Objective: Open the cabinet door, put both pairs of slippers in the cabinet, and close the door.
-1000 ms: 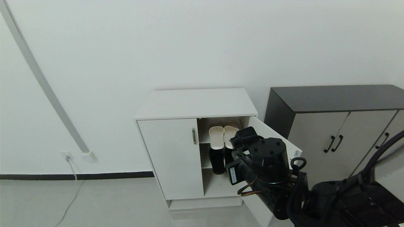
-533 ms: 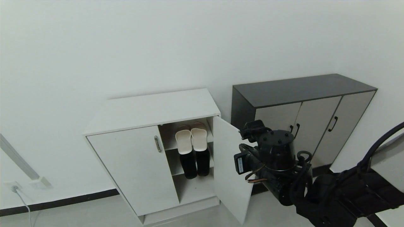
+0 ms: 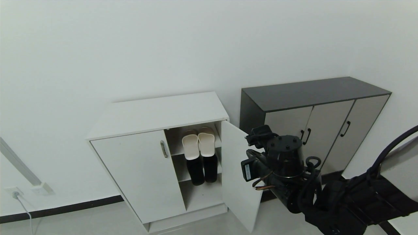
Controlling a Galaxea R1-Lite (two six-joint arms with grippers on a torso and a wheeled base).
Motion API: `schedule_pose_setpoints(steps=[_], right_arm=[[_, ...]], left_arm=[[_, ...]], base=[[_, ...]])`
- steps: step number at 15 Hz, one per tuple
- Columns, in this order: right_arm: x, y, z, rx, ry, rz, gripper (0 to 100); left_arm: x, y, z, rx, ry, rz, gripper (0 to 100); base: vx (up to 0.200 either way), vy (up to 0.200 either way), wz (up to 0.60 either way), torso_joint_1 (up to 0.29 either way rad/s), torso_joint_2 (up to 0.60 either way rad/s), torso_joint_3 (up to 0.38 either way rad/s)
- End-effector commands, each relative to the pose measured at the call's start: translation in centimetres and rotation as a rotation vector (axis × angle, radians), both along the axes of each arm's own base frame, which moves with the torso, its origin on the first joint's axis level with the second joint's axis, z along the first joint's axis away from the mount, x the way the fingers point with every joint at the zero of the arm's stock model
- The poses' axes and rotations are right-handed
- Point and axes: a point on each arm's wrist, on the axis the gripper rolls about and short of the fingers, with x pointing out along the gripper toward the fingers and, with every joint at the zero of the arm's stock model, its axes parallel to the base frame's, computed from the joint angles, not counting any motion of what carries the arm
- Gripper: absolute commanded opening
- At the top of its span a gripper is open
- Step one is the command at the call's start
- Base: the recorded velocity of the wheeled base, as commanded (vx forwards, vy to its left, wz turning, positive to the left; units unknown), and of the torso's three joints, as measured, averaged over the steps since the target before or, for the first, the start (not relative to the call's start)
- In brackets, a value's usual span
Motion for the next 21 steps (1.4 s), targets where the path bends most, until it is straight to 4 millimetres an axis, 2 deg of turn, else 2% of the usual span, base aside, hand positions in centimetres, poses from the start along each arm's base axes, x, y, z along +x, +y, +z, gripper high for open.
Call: schedule_pose_setpoints(steps=[1,4,5,7,10,14,16,21], right_arm=[[0.5,-0.1,-0.1,-0.002,0.000,-0.014,0],[2.8,-0.6,1.9,0.045,-0.041,-0.065,0],[5.4,-1.2,2.3,0.052,-0.022,-0.127,0],[9.3,-1.9,2.7,0.099,0.023,-0.215,0],[13.7,-3.4,3.4,0.120,0.049,-0.267,0],[18.5,-4.9,1.8,0.134,0.116,-0.293,0],[19.4,-5.2,0.9,0.136,0.152,-0.297,0],[19.9,-5.3,-1.0,0.134,0.193,-0.314,0]], left_arm=[[0.0,0.0,0.0,0.000,0.001,0.000,0],[0.0,0.0,0.0,0.001,0.001,0.000,0],[0.0,0.0,0.0,0.001,0.001,0.000,0],[0.0,0.0,0.0,0.000,0.001,0.000,0],[0.0,0.0,0.0,-0.002,0.001,0.000,0],[0.0,0.0,0.0,-0.003,0.001,0.002,0],[0.0,0.0,0.0,-0.002,0.001,0.002,0],[0.0,0.0,0.0,-0.003,0.001,0.003,0]], base=[[-0.200,0.000,0.00,0.007,0.00,0.007],[0.000,0.000,0.00,0.000,0.00,0.000],[0.000,0.000,0.00,0.000,0.00,0.000],[0.000,0.000,0.00,0.000,0.00,0.000],[0.000,0.000,0.00,0.000,0.00,0.000],[0.000,0.000,0.00,0.000,0.00,0.000],[0.000,0.000,0.00,0.000,0.00,0.000],[0.000,0.000,0.00,0.000,0.00,0.000]])
